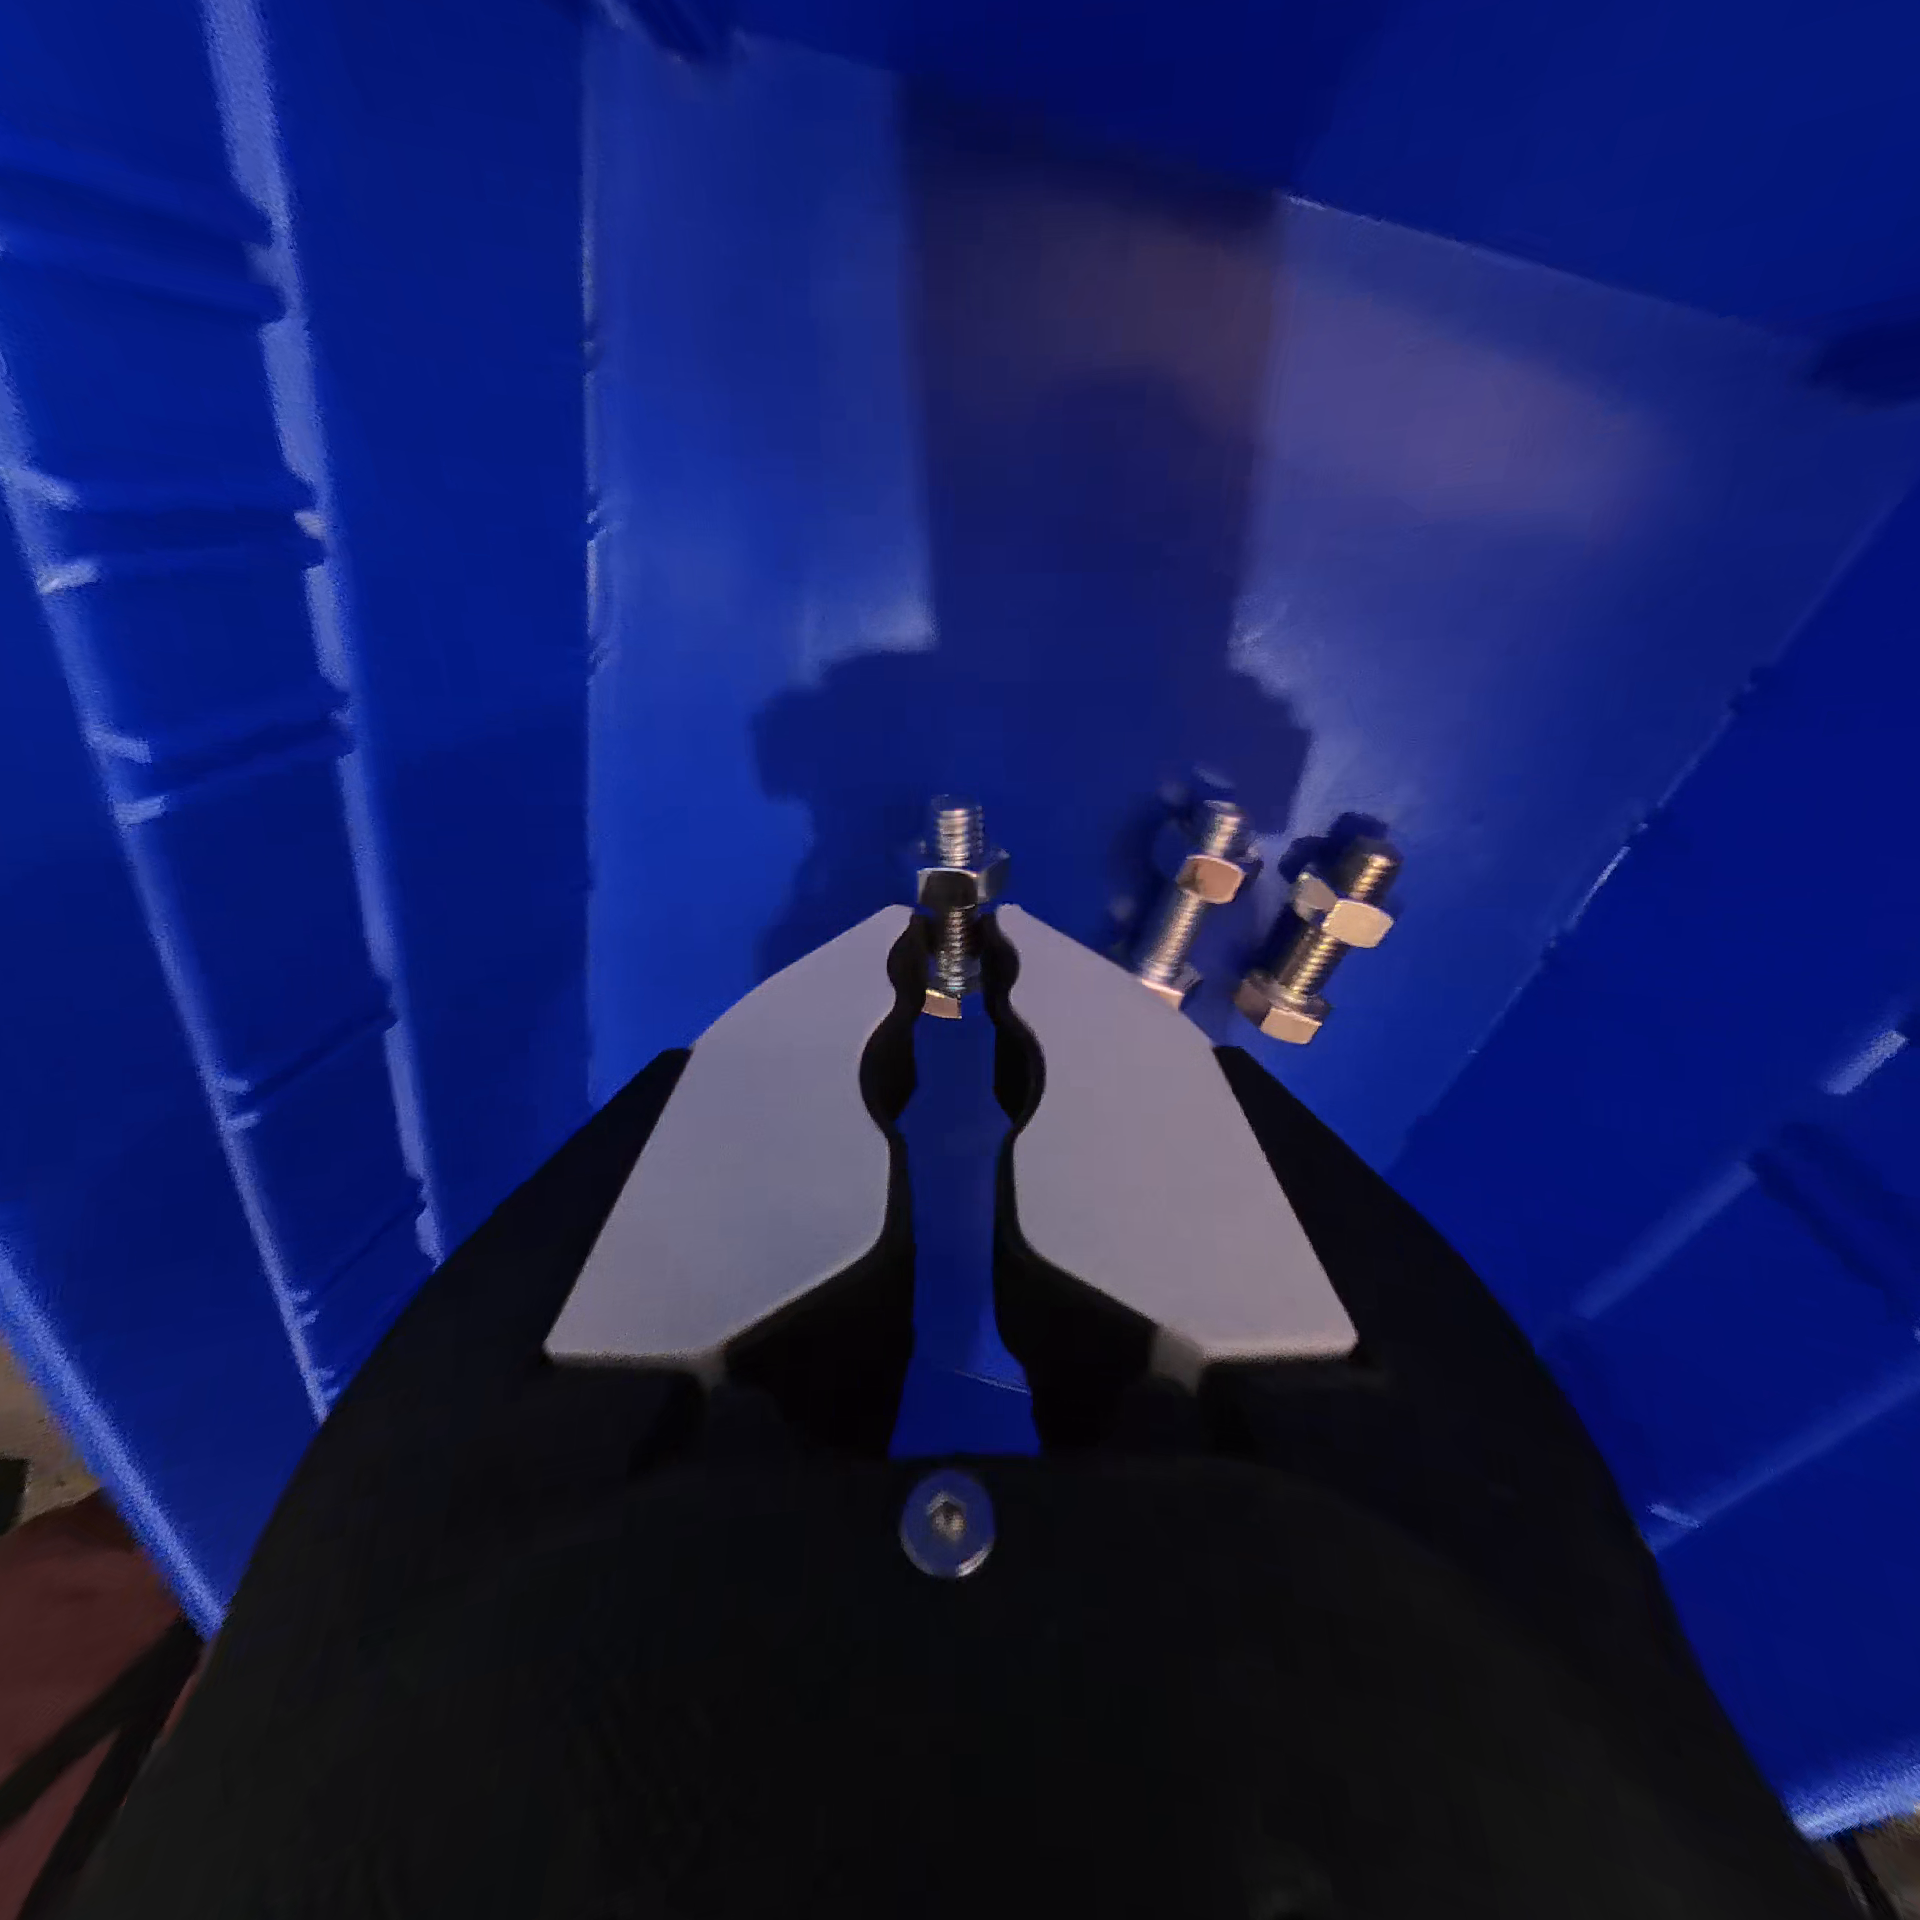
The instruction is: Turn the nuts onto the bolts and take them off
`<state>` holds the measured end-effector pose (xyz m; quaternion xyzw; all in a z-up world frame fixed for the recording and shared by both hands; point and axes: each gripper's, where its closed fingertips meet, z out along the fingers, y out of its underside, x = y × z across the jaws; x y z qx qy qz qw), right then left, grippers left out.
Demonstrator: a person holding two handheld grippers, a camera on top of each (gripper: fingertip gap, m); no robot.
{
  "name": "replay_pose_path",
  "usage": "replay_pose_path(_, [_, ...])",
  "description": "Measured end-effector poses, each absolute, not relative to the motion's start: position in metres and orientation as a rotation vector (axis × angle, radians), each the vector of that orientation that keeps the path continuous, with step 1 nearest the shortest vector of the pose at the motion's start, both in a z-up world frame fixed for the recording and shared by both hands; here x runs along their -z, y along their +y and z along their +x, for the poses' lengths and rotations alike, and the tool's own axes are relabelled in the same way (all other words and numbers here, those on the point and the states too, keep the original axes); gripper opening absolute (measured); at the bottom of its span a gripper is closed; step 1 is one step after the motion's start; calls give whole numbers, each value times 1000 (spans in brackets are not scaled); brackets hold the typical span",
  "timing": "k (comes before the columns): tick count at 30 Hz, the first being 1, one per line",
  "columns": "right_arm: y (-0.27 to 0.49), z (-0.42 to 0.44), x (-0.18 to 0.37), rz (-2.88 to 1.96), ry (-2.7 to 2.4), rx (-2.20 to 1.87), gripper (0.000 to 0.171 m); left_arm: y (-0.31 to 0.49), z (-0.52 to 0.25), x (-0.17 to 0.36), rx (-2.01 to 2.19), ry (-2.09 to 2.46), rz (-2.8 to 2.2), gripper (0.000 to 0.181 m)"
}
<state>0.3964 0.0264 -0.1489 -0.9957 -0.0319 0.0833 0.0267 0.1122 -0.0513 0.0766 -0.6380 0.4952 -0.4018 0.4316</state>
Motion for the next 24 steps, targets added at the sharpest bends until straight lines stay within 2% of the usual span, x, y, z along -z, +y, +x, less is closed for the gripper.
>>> replay_pose_path(8, [30,410,158,-3089,-33,-179,11,-51,111,-77,985,1239,-1593,36])
replay_pose_path(11, [30,413,153,-3086,-63,-149,26,-48,107,-78,983,1222,-1608,36])
replay_pose_path(15, [39,406,124,-2954,-109,-179,27,-39,83,-93,910,1159,-1602,37])
replay_pose_path(19, [44,387,76,-2759,-218,-250,27,-15,19,-95,625,1069,-1709,37])
replay_pose_path(24, [43,367,32,-2577,-315,-279,26,37,-101,-43,150,807,-2109,35])
